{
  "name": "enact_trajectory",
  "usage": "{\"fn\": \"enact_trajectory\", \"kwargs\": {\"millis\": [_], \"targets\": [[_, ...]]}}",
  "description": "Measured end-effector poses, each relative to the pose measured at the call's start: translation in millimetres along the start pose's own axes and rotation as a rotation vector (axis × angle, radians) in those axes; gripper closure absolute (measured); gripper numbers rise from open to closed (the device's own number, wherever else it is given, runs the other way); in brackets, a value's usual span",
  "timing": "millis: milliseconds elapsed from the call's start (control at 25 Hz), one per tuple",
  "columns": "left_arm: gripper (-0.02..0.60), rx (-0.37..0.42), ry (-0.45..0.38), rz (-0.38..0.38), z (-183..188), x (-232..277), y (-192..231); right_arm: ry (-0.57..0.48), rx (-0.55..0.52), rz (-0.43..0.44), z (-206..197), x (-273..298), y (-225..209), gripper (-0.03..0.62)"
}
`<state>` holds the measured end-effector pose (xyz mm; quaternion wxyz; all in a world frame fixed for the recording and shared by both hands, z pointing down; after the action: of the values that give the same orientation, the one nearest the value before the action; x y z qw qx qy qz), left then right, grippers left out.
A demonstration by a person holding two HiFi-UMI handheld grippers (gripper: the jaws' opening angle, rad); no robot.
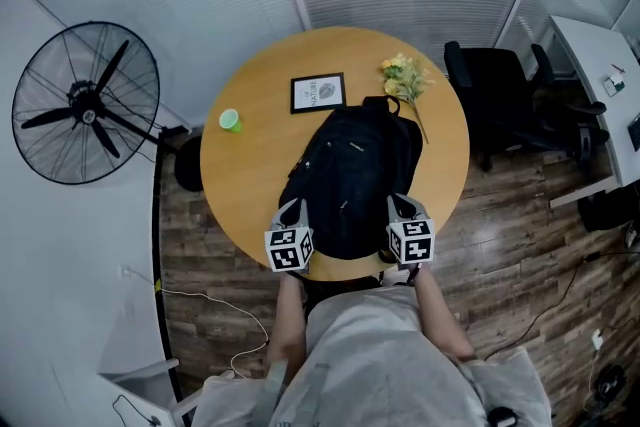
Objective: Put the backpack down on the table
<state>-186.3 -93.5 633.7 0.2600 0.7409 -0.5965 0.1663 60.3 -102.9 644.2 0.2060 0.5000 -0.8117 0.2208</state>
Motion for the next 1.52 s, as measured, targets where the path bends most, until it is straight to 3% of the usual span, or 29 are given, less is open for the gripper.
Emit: {"fn": "enact_trajectory", "kwargs": {"millis": [1520], "targets": [[0.574, 0.014, 0.042, -0.084, -11.8, 5.6, -19.3, 0.022, -0.002, -0.016, -10.0, 0.1, -0.5, 0.592]]}}
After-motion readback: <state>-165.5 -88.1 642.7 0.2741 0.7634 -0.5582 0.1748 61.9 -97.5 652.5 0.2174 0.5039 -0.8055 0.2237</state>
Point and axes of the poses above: the fingertips, and each gripper's own axes: x forward along the fingers, y to its left, z out of its top, the point moved 3 cm from there along -x, backward along the fingers, and after that the axes turned 3 degrees about -x, right-handed, at the moved point
